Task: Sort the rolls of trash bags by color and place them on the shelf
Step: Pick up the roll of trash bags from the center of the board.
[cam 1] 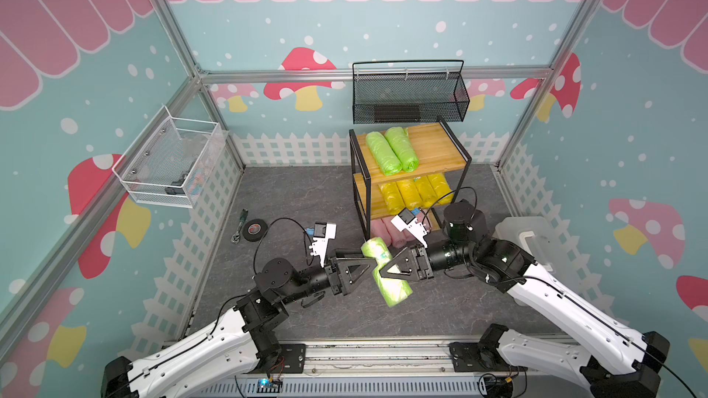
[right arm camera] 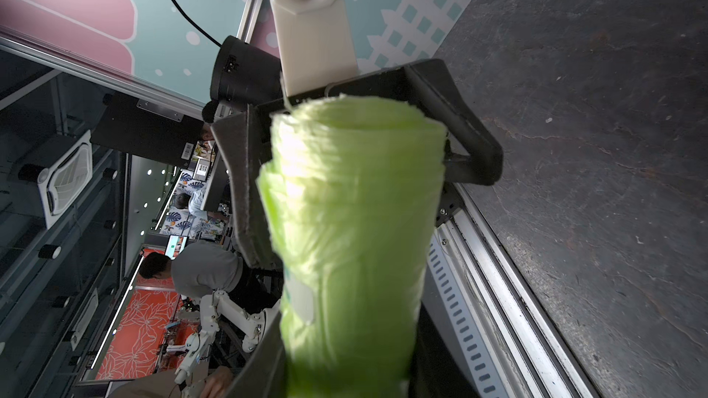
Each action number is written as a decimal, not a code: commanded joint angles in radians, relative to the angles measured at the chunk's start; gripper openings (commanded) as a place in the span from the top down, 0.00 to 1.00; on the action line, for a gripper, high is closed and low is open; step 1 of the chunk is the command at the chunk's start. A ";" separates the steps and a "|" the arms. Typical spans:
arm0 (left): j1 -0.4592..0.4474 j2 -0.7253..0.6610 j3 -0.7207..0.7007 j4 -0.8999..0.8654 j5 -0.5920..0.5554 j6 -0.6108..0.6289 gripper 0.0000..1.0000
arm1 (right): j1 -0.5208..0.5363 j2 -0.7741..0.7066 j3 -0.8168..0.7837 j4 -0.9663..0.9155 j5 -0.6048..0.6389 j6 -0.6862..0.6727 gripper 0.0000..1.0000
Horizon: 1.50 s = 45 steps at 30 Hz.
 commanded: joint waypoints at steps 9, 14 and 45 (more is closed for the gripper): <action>0.002 -0.018 0.014 0.070 0.021 -0.007 0.21 | 0.041 0.025 0.030 0.057 -0.031 -0.032 1.00; 0.002 -0.017 0.011 0.076 0.031 -0.016 0.31 | 0.045 0.037 0.026 0.055 -0.026 -0.035 1.00; 0.002 -0.160 -0.197 0.102 -0.287 -0.217 1.00 | 0.045 -0.007 0.069 -0.171 0.368 -0.085 0.22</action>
